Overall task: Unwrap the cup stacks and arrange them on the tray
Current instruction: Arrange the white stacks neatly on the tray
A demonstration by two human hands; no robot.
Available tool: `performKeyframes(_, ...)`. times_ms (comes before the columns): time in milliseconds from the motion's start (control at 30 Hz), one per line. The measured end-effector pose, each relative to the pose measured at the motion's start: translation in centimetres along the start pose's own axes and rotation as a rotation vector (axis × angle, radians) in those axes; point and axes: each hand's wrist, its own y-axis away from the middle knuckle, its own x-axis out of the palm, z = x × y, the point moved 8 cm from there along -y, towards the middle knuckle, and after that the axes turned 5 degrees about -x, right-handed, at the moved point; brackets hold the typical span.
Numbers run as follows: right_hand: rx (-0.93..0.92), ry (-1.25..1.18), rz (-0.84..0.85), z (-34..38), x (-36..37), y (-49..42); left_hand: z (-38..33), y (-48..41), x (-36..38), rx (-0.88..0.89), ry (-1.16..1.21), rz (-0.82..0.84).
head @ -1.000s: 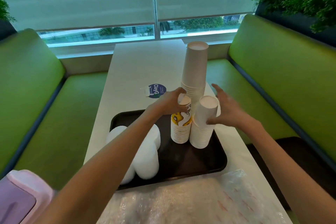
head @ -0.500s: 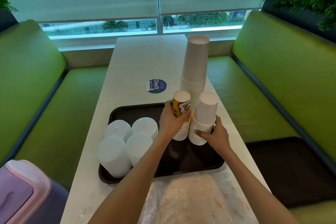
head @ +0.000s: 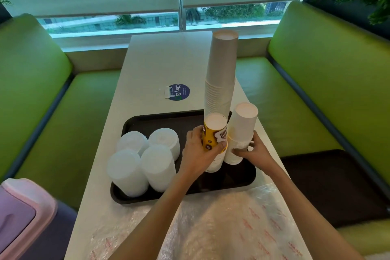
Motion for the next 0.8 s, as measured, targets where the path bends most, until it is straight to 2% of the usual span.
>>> performKeyframes(233,0.003,-0.047,-0.011,-0.5,0.2,0.2,1.4,1.5,1.3,0.022,0.032,0.06)
performKeyframes(533,-0.01,-0.06,-0.025,-1.4,0.1,1.1,2.6,0.6,1.5,0.02,0.115,-0.089)
performKeyframes(800,0.019,0.02,0.011,-2.3,-0.1,3.1,1.4,-1.8,2.5,-0.019,0.151,0.06)
